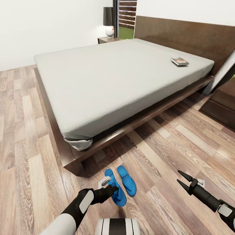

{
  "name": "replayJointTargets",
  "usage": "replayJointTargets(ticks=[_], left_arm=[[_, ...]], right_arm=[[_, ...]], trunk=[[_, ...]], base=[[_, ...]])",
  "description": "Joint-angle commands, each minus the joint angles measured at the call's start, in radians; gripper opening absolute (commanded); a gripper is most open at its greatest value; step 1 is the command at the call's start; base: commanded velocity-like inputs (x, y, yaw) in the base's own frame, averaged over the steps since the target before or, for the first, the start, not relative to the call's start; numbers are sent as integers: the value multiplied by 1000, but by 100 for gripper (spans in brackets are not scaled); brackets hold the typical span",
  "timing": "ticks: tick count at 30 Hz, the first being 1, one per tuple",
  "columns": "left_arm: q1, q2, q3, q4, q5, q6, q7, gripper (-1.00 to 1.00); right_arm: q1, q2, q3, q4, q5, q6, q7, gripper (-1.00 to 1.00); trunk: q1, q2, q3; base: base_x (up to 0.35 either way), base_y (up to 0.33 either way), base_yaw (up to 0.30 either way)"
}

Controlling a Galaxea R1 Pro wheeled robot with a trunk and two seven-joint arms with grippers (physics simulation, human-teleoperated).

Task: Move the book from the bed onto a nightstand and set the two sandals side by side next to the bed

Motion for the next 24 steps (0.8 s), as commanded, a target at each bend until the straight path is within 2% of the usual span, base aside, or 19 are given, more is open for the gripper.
replayJointTargets(ticks=[1,8,24], left_arm=[[0,0,2,-3,6,7,0,-100],[-1,0,2,-27,7,7,-2,-100],[-1,0,2,-64,7,5,-5,-100]], right_arm=[[-1,0,8,3,-9,10,5,100],[-1,0,9,3,-9,10,5,100],[-1,0,8,3,-9,10,6,100]], trunk=[[0,-1,-5],[3,-2,-32],[3,-2,-32]], base=[[0,0,0],[0,0,0],[0,0,0]])
